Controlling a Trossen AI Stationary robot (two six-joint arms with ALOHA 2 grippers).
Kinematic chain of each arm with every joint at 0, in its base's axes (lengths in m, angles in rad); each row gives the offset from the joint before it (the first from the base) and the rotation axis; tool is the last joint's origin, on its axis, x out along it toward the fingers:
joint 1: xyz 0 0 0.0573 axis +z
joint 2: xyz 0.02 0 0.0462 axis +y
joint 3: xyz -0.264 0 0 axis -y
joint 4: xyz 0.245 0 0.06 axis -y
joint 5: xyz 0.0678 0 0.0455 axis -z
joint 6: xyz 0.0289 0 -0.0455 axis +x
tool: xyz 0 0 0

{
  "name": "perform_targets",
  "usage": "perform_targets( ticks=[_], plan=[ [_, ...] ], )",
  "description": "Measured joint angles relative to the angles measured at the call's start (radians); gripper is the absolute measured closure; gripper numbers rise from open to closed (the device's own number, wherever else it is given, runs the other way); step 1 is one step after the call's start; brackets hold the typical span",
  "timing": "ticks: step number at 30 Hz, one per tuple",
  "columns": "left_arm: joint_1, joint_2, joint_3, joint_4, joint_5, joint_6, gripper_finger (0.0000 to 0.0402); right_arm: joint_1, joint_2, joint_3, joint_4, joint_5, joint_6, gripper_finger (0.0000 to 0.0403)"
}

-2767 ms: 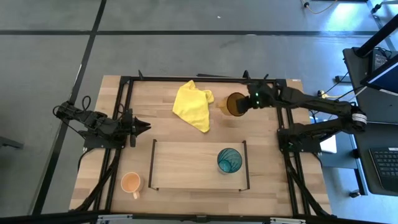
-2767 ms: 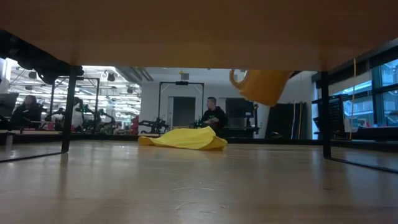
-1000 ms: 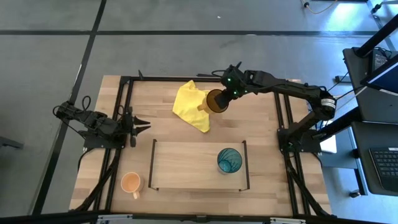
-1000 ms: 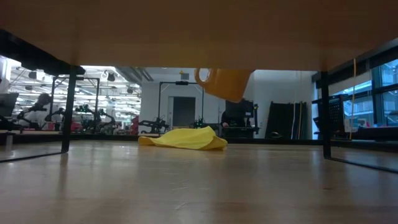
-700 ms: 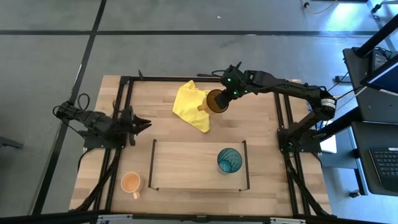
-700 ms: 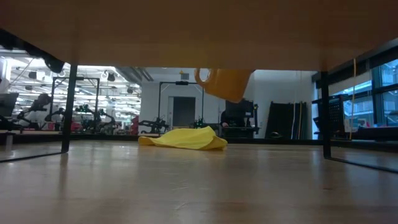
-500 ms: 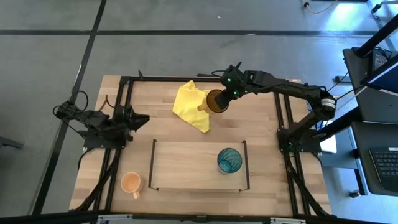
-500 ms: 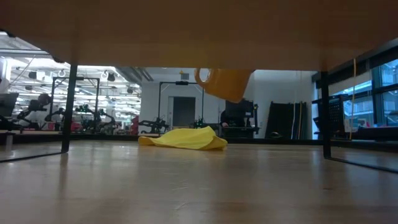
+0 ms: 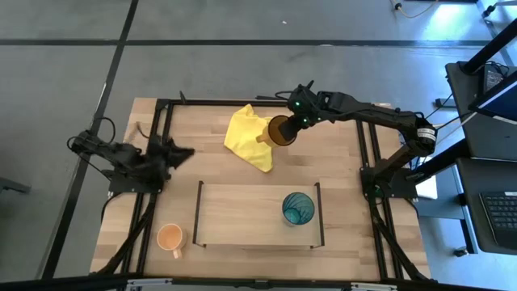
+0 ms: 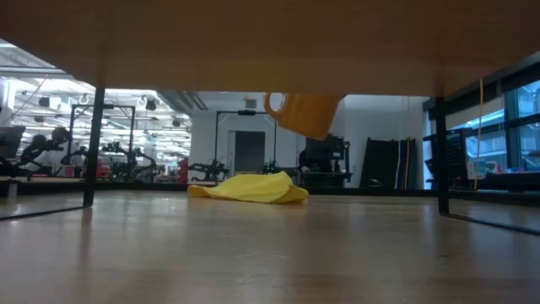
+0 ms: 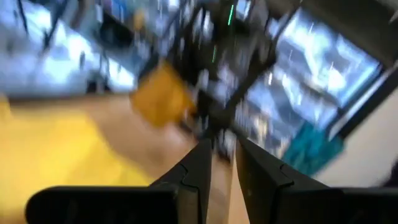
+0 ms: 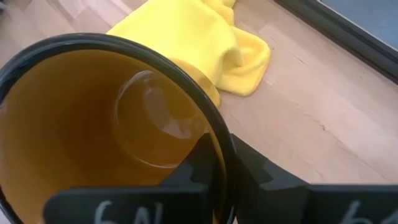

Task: Stack small to large cups/mugs on shelf
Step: Put the brown mug on the shelf

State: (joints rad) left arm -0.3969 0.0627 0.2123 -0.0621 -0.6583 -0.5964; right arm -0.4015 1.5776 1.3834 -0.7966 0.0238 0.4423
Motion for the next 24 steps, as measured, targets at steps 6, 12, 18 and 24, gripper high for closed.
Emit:
perform_targets(
  ticks=[6, 12, 18, 24],
  plan=[
    [0.047, 0.187, 0.086, 0.035, 0.108, -0.003, 0.0333, 0.000, 0.000, 0.000, 0.010, 0.000, 0.002, 0.0373],
    [0.163, 0.395, 0.333, -0.076, 0.158, 0.242, 0.0333, 0.000, 0.000, 0.000, 0.017, 0.000, 0.002, 0.0374],
    [0.330, 0.641, 0.561, -0.327, 0.336, 0.380, 0.0333, 0.000, 0.000, 0.000, 0.019, 0.000, 0.002, 0.0371],
    [0.496, 0.897, 0.717, -0.345, 0.592, 0.612, 0.0333, 0.000, 0.000, 0.000, 0.024, -0.017, -0.002, 0.0373]
  ],
)
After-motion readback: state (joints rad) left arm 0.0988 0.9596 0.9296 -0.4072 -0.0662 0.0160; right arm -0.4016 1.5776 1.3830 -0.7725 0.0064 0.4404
